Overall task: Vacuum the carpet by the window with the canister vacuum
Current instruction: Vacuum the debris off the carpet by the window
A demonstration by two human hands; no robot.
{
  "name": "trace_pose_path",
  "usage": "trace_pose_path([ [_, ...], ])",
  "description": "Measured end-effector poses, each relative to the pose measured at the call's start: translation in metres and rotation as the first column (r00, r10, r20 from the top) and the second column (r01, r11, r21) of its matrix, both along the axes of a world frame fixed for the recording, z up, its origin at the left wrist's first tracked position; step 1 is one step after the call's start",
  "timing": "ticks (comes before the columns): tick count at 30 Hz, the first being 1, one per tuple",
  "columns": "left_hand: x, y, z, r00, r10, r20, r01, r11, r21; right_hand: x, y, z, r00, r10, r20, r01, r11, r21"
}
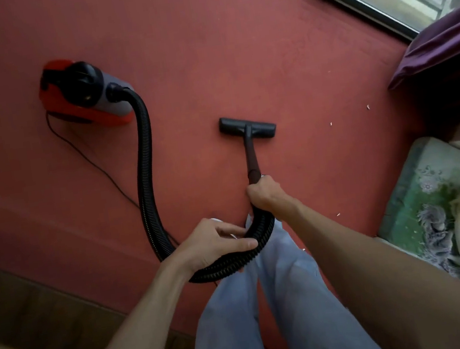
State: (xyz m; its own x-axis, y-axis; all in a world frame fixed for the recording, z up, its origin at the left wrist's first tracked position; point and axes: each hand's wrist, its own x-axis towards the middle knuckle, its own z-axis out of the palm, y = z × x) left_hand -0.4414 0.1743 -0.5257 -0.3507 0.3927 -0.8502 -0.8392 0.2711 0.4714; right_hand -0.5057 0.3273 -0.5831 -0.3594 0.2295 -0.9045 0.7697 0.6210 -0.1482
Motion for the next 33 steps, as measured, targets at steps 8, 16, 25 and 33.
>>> trace_pose_path([
  [8,-0.004,-0.029,0.010,0.933,-0.317,0.172,0.302,0.947,0.104,0.044,-0.016,0.015,0.988,-0.032,0.150,0.047,0.994,-0.096],
  [16,-0.005,-0.027,0.004,0.956,-0.266,0.123,0.259,0.963,0.069,0.032,-0.015,0.011,0.974,-0.190,0.123,0.199,0.978,-0.062],
  [25,-0.041,0.018,-0.023,0.985,0.031,-0.167,-0.029,1.000,0.011,-0.037,0.042,-0.057,0.864,-0.459,-0.205,0.472,0.881,0.018],
  [33,-0.059,0.075,-0.046,0.990,0.053,-0.129,-0.042,0.995,0.086,-0.063,0.086,-0.033,0.911,-0.365,-0.193,0.377,0.926,0.026],
])
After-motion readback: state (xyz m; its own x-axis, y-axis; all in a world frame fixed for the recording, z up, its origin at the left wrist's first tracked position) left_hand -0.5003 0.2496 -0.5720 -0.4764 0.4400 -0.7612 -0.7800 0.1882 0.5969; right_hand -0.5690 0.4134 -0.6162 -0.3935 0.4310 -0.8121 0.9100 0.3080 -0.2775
